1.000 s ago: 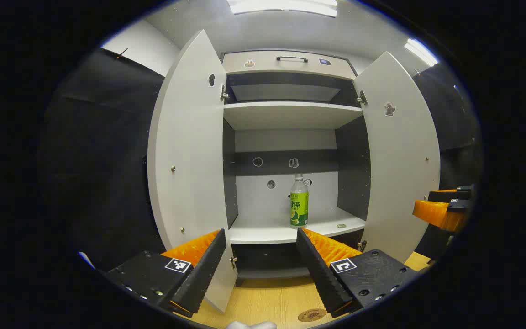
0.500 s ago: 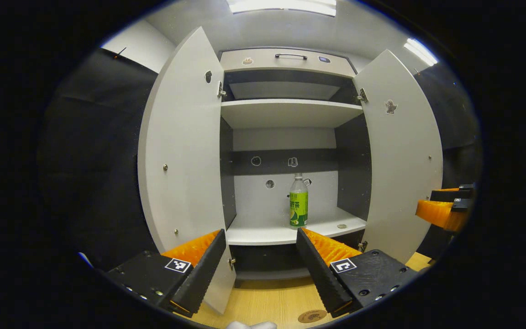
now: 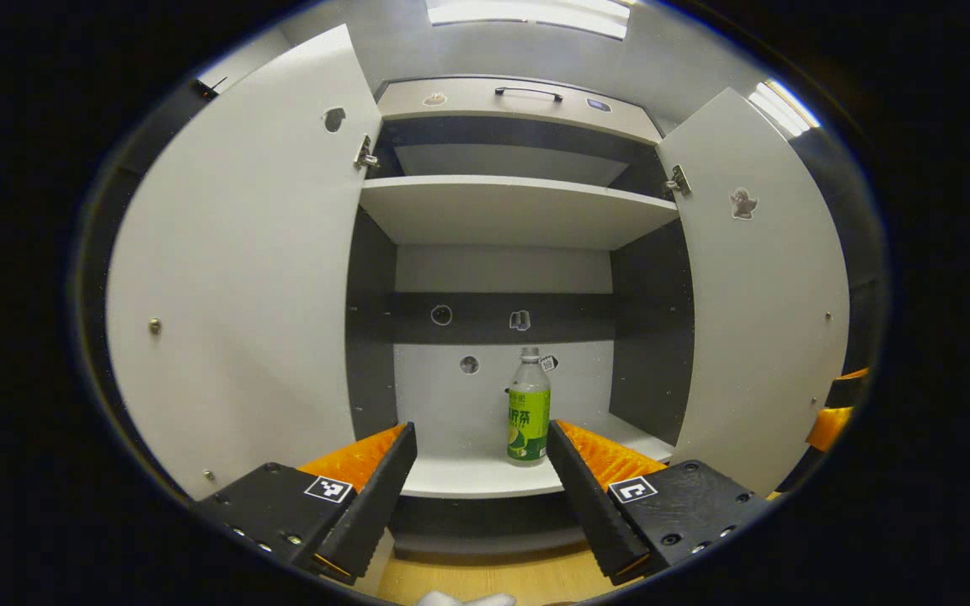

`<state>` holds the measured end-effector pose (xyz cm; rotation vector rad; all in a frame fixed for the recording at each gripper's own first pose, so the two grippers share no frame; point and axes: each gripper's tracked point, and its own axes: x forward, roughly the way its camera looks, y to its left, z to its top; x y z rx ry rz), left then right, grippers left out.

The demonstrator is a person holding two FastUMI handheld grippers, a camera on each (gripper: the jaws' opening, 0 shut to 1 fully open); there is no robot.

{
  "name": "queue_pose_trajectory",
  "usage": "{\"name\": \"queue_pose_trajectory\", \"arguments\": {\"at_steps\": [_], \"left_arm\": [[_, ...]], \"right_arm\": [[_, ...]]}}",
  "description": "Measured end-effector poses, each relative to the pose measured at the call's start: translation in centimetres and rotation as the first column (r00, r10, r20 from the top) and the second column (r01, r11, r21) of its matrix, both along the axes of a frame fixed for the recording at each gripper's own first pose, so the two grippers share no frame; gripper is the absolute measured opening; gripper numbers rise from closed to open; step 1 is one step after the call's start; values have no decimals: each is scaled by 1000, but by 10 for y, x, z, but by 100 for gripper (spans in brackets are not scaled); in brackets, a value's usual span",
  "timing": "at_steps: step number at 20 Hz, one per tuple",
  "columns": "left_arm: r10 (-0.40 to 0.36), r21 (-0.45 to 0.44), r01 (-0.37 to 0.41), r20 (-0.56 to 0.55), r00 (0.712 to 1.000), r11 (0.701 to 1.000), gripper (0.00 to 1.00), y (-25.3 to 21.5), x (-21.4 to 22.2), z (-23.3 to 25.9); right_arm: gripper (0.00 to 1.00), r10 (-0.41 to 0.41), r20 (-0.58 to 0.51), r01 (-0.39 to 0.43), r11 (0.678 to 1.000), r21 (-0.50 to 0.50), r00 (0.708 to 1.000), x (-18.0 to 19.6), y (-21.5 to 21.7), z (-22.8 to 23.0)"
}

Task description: Grasp the bottle in the cabinet with the left hand and place it on the coaster, then close the right door with the right hand and the left door with the left hand.

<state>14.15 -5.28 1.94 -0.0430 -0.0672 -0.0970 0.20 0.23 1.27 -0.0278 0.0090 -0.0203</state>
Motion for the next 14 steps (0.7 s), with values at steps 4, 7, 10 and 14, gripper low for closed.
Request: {"name": "queue_pose_trajectory", "arguments": {"at_steps": [4, 7, 10, 14], "left_arm": [[-34, -1, 34, -9, 999, 999, 95, -40, 76, -12], [-27, 25, 28, -34, 999, 999, 95, -60, 126, -26], [-7, 38, 9, -49, 999, 999, 95, -62, 163, -41], [19, 59, -16, -66, 998, 998, 96, -65, 193, -54]], "right_arm": [[97, -19, -4, 19, 1000, -2, 1000, 2, 0, 4], [97, -52, -11, 51, 999, -7, 999, 7, -7, 5], [97, -79, -18, 78, 997, -6, 997, 11, -15, 4], [97, -87, -33, 87, 996, -8, 996, 14, -16, 0]]}}
